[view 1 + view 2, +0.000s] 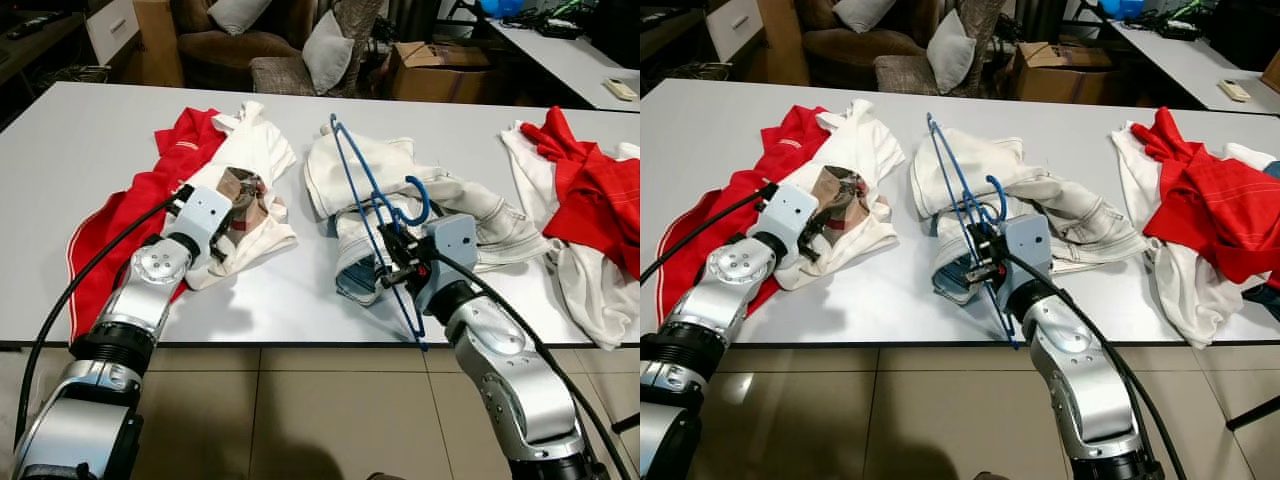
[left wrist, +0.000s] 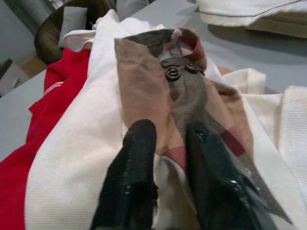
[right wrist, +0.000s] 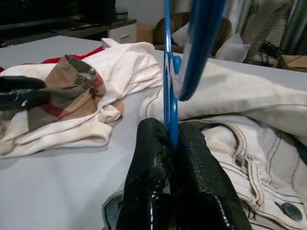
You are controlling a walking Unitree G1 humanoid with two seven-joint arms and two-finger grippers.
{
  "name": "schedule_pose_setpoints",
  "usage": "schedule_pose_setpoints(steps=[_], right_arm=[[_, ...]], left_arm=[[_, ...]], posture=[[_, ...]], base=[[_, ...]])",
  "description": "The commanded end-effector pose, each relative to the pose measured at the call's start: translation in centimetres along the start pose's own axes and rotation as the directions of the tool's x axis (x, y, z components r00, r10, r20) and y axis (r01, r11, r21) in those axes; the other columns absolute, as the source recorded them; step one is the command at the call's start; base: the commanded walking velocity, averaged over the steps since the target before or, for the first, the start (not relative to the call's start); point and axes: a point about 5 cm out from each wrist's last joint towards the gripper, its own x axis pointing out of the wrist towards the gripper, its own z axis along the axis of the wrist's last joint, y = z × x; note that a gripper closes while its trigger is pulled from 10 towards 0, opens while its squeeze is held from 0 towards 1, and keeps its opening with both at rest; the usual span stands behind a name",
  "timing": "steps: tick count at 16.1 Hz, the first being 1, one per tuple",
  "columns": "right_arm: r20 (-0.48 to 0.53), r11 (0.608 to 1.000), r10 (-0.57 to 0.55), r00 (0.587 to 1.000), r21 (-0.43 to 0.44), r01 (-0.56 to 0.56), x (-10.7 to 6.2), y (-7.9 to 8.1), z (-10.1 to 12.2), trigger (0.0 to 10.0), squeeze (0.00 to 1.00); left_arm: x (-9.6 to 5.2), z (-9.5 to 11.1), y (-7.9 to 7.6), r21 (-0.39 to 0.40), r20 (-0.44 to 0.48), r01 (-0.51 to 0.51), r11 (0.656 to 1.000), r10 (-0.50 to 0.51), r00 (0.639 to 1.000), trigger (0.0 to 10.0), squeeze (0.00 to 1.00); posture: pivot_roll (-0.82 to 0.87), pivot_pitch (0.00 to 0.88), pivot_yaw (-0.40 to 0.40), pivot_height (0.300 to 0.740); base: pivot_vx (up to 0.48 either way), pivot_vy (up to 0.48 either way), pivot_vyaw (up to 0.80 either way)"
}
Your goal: Hang hanger
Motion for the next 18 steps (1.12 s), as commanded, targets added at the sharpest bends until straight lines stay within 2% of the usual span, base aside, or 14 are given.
schedule_pose_setpoints(steps=[1, 2, 4, 5, 6, 7, 10, 11, 12, 13, 14, 15, 17, 18], right_arm=[[0.012, 0.999, 0.035, 0.999, -0.007, -0.035, -0.3, 0.3, 0.1, 10.0, 0.00], [0.010, 0.999, 0.043, 0.999, 0.001, -0.043, -0.3, 0.3, 0.1, 10.0, 0.00], [0.023, 0.989, 0.135, 0.991, 0.058, -0.136, -1.0, 0.4, 0.4, 10.0, 0.00], [0.027, 0.976, 0.200, 0.979, 0.084, -0.202, -1.4, 0.4, 0.6, 10.0, 0.00], [0.018, 0.960, 0.272, 0.962, 0.071, -0.272, -1.9, 0.5, 0.7, 10.0, 0.00], [0.018, 0.952, 0.295, 0.955, 0.084, -0.296, -2.3, 0.1, 0.9, 10.0, 0.00], [0.065, 0.961, 0.232, 0.970, 0.135, -0.239, -2.5, -1.8, 1.6, 10.0, 0.00], [0.065, 0.965, 0.220, 0.973, 0.133, -0.227, -2.5, -2.2, 1.7, 10.0, 0.00], [0.042, 0.975, 0.184, 0.982, 0.116, -0.188, -2.5, -3.1, 1.6, 10.0, 0.00], [-0.006, 0.985, 0.142, 0.990, 0.094, -0.141, -2.5, -3.9, 1.2, 10.0, 0.00], [-0.043, 0.990, 0.117, 0.992, 0.083, -0.113, -2.5, -4.3, 0.7, 10.0, 0.00], [-0.083, 0.991, 0.109, 0.991, 0.085, -0.102, -2.6, -4.3, 0.0, 10.0, 0.00], [-0.121, 0.991, 0.125, 0.985, 0.068, -0.118, -2.8, -4.0, -0.6, 10.0, 0.00], [-0.198, 0.988, 0.156, 0.968, 0.042, -0.151, -3.1, -3.7, -1.6, 10.0, 0.00]], left_arm=[[0.1, 0.6, 0.5, -0.010, 0.031, -0.005, 1.000, 0.005, 1.000, 0.0, 0.00], [0.1, 0.8, 0.6, -0.022, 0.040, -0.011, 1.000, 0.012, 0.999, 0.0, 0.00], [0.0, 2.1, 1.5, -0.101, 0.111, -0.025, 0.995, 0.036, 0.993, 0.0, 0.00], [-0.1, 3.1, 2.0, -0.134, 0.168, -0.017, 0.991, 0.040, 0.985, 0.0, 0.00], [-0.3, 4.6, 2.7, -0.145, 0.239, -0.019, 0.989, 0.053, 0.970, 0.0, 0.00], [-0.6, 6.3, 3.6, -0.161, 0.317, -0.024, 0.987, 0.075, 0.945, 0.0, 0.00], [-1.7, 10.5, 5.9, -0.199, 0.471, -0.012, 0.980, 0.106, 0.876, 0.0, 0.00], [-1.8, 11.0, 5.9, -0.192, 0.485, 0.005, 0.981, 0.090, 0.870, 0.0, 0.00], [-1.7, 10.6, 5.3, -0.121, 0.441, 0.046, 0.992, 0.013, 0.897, 0.0, 0.00], [-1.2, 8.9, 4.5, -0.061, 0.342, 0.069, 0.996, -0.044, 0.939, 0.0, 0.00], [-0.8, 7.6, 4.1, -0.054, 0.271, 0.065, 0.996, -0.048, 0.961, 5.1, 0.00], [-0.5, 6.1, 3.3, -0.061, 0.225, 0.085, 0.994, -0.070, 0.972, 10.0, 1.00], [-0.3, 5.4, 3.2, -0.050, 0.207, 0.055, 0.997, -0.044, 0.977, 10.0, 1.00], [0.1, 4.2, 3.1, -0.052, 0.160, 0.020, 0.998, -0.011, 0.987, 10.0, 1.00]], posture=[[-0.06, 0.000, -0.025, 0.740], [-0.06, 0.000, -0.023, 0.740], [-0.06, 0.000, -0.020, 0.740], [-0.06, 0.000, -0.019, 0.740], [-0.06, 0.000, -0.016, 0.740], [-0.06, 0.000, -0.017, 0.740], [-0.06, 0.000, -0.020, 0.740], [-0.05, 0.000, -0.018, 0.740], [-0.05, 0.000, -0.018, 0.740], [-0.05, 0.000, -0.015, 0.740], [-0.05, 0.000, -0.015, 0.740], [-0.06, 0.000, -0.013, 0.740], [-0.06, 0.000, -0.013, 0.740], [-0.06, 0.000, -0.014, 0.740]], base=[[0.000, 0.000, 0.00], [0.000, 0.000, 0.00], [0.000, 0.000, 0.00], [0.000, 0.000, 0.00], [0.000, 0.000, 0.00], [0.000, 0.000, 0.00], [0.000, 0.000, 0.00], [0.000, 0.000, 0.00], [0.000, 0.000, 0.00], [0.000, 0.000, 0.00], [0.000, 0.000, 0.00], [0.000, 0.000, 0.00], [0.000, 0.000, 0.00], [0.000, 0.000, 0.00]])
